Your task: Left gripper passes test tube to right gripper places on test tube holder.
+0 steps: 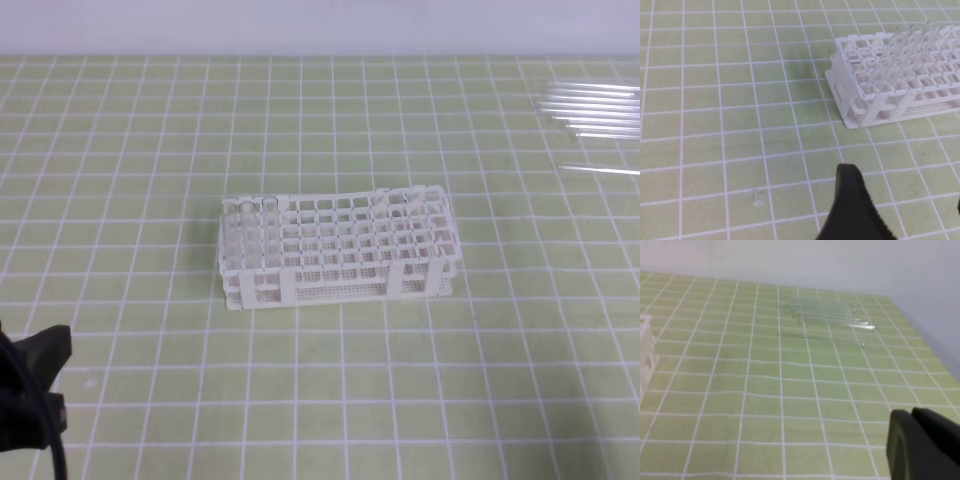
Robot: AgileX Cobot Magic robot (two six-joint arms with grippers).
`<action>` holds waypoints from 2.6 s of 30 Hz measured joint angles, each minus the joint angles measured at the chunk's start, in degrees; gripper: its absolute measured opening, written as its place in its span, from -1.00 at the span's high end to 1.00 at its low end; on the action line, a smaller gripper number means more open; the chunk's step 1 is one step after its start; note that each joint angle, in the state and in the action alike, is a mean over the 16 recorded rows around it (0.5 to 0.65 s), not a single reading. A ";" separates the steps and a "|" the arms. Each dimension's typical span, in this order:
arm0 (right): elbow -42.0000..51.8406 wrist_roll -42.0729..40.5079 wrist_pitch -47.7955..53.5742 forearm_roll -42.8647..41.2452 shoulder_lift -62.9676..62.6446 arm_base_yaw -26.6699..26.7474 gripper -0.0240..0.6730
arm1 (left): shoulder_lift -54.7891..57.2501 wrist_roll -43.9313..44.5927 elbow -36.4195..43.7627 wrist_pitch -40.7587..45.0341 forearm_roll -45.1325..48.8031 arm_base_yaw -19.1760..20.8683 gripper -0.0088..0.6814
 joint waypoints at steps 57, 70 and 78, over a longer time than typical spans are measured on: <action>5.84 0.11 5.43 3.67 -9.74 7.23 0.98 | 0.02 -8.63 2.12 -2.09 -4.45 4.05 -0.05; 5.84 0.11 5.35 3.67 -9.66 7.23 0.98 | -1.75 -11.82 9.38 -30.00 -20.42 29.81 0.78; 5.84 0.11 5.33 3.67 -9.66 7.23 0.98 | -9.82 22.16 17.44 -49.48 -30.17 47.25 0.96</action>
